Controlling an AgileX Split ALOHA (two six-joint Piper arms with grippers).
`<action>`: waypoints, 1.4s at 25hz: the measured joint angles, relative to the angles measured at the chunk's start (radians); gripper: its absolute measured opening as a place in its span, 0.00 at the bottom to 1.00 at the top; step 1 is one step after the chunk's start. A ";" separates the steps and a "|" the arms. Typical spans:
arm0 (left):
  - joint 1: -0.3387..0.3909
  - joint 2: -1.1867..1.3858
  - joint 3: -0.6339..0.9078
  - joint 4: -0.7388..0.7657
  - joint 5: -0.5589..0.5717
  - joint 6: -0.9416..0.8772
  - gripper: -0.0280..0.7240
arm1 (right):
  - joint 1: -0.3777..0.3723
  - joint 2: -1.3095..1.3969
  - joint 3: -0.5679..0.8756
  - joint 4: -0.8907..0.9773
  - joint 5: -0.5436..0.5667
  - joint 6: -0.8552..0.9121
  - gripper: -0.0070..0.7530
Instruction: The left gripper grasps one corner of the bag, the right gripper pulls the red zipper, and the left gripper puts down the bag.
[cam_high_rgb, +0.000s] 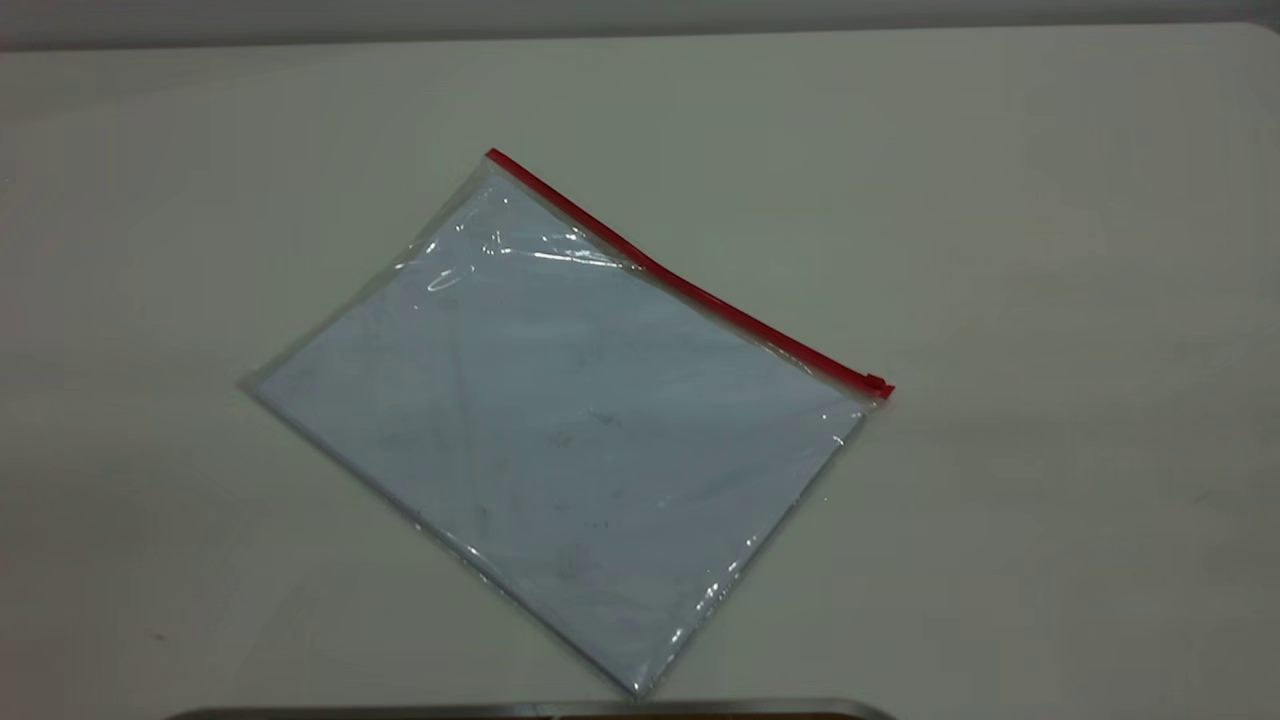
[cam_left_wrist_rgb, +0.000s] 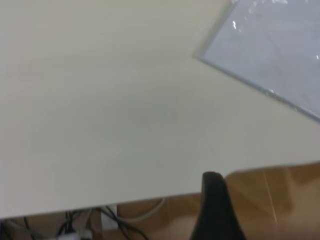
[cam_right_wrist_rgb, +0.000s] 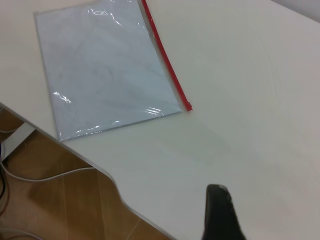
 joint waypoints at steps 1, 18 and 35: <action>0.002 -0.017 0.000 0.001 0.000 0.000 0.81 | 0.000 0.000 0.000 0.000 0.000 0.000 0.68; 0.002 -0.094 0.000 0.004 0.003 -0.003 0.81 | 0.000 0.000 0.000 0.000 0.000 0.000 0.68; 0.002 -0.094 0.000 0.006 0.003 -0.003 0.81 | -0.298 -0.028 0.000 0.000 -0.001 0.000 0.68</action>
